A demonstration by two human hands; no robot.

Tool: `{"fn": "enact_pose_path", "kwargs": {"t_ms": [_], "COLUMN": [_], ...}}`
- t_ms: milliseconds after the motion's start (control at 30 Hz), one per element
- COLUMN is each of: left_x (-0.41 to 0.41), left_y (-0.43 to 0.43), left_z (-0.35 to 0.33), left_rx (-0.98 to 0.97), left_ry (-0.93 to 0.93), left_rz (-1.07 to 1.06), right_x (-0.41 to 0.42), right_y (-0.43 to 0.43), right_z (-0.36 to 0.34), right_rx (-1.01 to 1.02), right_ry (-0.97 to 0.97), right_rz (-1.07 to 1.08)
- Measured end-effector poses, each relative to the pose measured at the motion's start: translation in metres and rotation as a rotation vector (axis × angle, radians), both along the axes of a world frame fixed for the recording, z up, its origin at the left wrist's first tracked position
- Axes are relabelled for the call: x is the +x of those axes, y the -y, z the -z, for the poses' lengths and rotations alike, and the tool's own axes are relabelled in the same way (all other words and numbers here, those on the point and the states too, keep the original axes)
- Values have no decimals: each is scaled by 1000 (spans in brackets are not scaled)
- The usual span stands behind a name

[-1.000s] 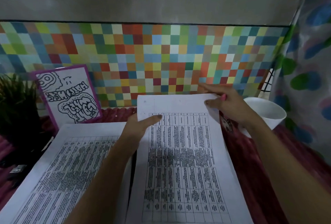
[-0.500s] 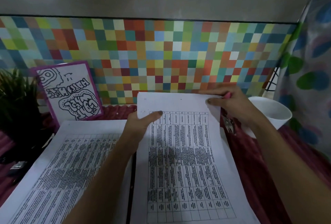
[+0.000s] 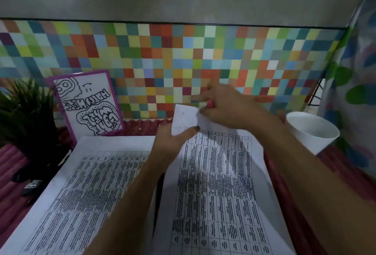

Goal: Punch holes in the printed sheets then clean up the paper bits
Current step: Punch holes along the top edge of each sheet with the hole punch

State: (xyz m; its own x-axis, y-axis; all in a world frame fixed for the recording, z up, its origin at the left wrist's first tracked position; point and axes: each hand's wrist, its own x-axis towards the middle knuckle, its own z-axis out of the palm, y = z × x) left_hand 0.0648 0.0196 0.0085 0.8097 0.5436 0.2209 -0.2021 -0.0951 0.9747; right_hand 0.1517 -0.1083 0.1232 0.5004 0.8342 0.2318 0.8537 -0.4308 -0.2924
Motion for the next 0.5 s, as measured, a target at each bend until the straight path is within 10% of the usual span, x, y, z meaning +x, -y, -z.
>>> {"fn": "enact_pose_path", "kwargs": {"t_ms": [500], "left_x": [-3], "left_y": [-11], "left_z": [3], "left_rx": [-44], "left_ry": [-6], "left_rz": [0], "right_x": [26], "right_y": [0], "right_z": [14], "right_rx": [-43], "right_ry": [-169], "right_rz": [289]}}
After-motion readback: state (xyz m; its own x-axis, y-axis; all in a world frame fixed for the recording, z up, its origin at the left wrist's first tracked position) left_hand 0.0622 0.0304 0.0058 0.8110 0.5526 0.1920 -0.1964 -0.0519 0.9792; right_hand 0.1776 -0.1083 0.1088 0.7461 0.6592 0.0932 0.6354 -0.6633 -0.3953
